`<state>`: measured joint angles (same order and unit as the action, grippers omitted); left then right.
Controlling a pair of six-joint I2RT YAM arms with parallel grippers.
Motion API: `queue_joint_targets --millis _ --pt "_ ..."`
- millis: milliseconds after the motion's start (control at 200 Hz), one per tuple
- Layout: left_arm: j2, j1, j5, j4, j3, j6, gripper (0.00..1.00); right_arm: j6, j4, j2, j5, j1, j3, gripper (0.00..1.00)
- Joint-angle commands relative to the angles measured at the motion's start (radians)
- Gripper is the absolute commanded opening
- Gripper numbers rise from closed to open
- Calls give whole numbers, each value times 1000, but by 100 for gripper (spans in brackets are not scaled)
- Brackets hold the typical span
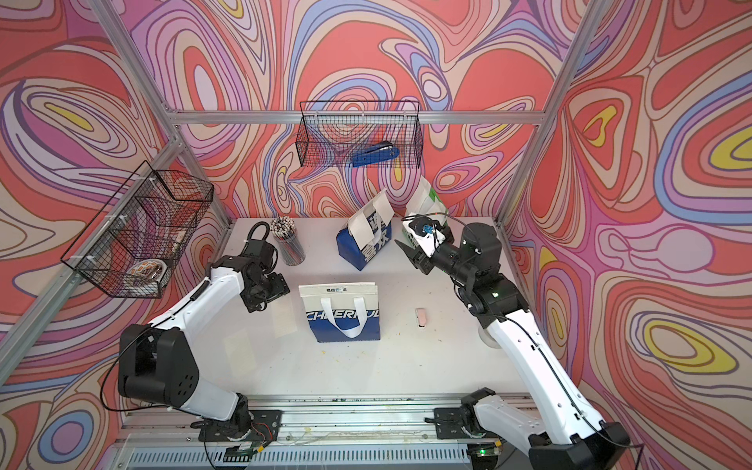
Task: Staple the receipts to the bags
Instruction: Pick up the receipt from the center of the board.
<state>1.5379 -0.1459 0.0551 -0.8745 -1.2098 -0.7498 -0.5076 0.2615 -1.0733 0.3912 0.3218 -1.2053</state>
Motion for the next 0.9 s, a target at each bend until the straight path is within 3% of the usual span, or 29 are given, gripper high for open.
queue_joint_targets --millis 0,90,336,421,476,691,896 --pt "56 19 25 -125 -56 -102 79 -7 16 21 12 0 0 61" --pt "101 45 -62 -139 -89 -206 75 -5 8 35 15 2 10 61" --pt "128 13 -212 -99 -39 -561 79 -6 -3 58 15 2 34 61" --pt "154 -14 -187 -125 -60 -671 86 -6 -8 56 15 2 37 61" --pt "176 -18 -167 -151 -79 -732 100 -5 -3 56 17 2 32 61" --pt "238 -15 -113 -109 -96 -869 100 -12 5 67 4 1 38 61" --pt "270 33 -130 -26 -39 -946 100 -22 8 70 -3 2 44 61"
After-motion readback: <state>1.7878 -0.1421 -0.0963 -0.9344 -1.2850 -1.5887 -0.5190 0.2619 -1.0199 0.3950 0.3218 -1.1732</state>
